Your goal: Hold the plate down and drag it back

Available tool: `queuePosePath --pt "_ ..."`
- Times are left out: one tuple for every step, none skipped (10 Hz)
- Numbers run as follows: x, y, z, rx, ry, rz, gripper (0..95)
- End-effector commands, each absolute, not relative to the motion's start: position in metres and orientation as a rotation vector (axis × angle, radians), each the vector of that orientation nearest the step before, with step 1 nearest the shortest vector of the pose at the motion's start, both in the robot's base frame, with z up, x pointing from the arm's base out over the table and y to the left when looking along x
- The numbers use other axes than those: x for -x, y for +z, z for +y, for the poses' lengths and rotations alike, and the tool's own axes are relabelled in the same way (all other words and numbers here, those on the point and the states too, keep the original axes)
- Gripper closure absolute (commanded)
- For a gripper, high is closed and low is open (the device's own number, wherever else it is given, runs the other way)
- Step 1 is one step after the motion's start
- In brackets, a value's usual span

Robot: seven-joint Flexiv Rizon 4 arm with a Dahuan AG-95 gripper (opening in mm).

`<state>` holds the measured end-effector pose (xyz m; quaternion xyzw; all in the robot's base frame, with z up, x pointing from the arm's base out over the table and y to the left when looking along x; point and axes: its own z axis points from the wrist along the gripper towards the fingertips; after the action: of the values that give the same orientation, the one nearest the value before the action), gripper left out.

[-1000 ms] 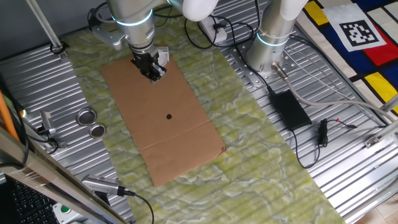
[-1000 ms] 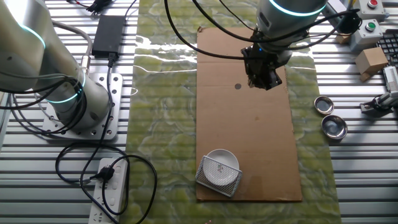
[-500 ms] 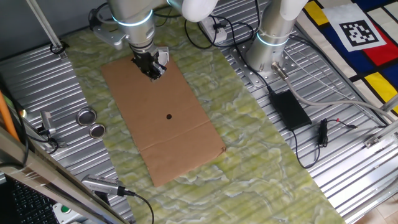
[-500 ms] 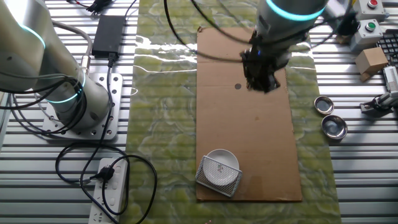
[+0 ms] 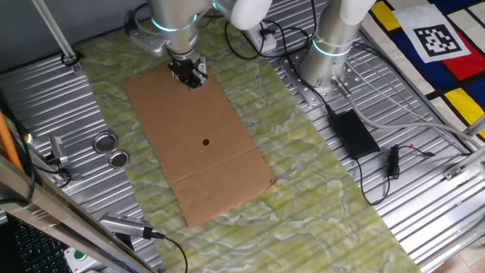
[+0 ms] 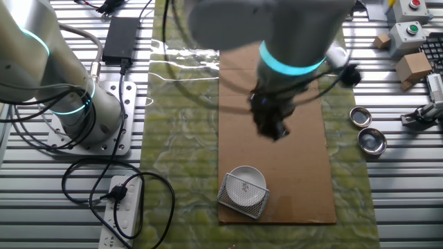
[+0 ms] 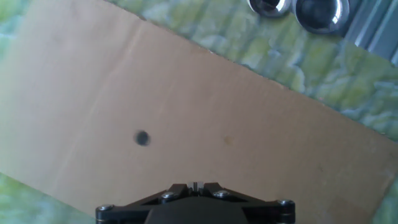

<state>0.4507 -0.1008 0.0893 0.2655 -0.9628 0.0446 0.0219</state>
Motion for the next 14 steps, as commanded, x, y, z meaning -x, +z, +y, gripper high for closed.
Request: queuePosePath --pt "-0.4437 0.0977 -0.1079 -0.901 0.165 -2.934 95.0" --pt "-0.4426 0.1000 -0.1100 -0.922 0.168 -2.929 95.0" --pt "-0.4424 0.1011 -0.1110 -0.930 0.172 -2.923 95.0" --pt "-0.4439 0.1014 -0.1115 -0.928 0.175 -2.919 95.0" --pt "-0.4450 0.1018 -0.1118 -0.929 0.173 -2.921 95.0" --pt "-0.4450 0.1018 -0.1118 -0.950 0.181 -2.925 95.0" --pt "-0.4450 0.1018 -0.1118 -1.009 0.185 -2.911 95.0" --pt "-0.4450 0.1018 -0.1118 -1.016 0.186 -2.906 95.0" --pt "-0.4450 0.1018 -0.1118 -1.018 0.209 -2.892 95.0" --pt "-0.4450 0.1018 -0.1118 -1.012 0.222 -2.875 95.0" --pt "-0.4450 0.1018 -0.1118 -1.019 0.249 -2.857 95.0" --pt "-0.4450 0.1018 -0.1118 -1.006 0.251 -2.862 95.0" --pt "-0.4450 0.1018 -0.1118 -1.051 0.254 -2.836 95.0" --pt "-0.4450 0.1018 -0.1118 -1.090 0.254 -2.802 95.0"
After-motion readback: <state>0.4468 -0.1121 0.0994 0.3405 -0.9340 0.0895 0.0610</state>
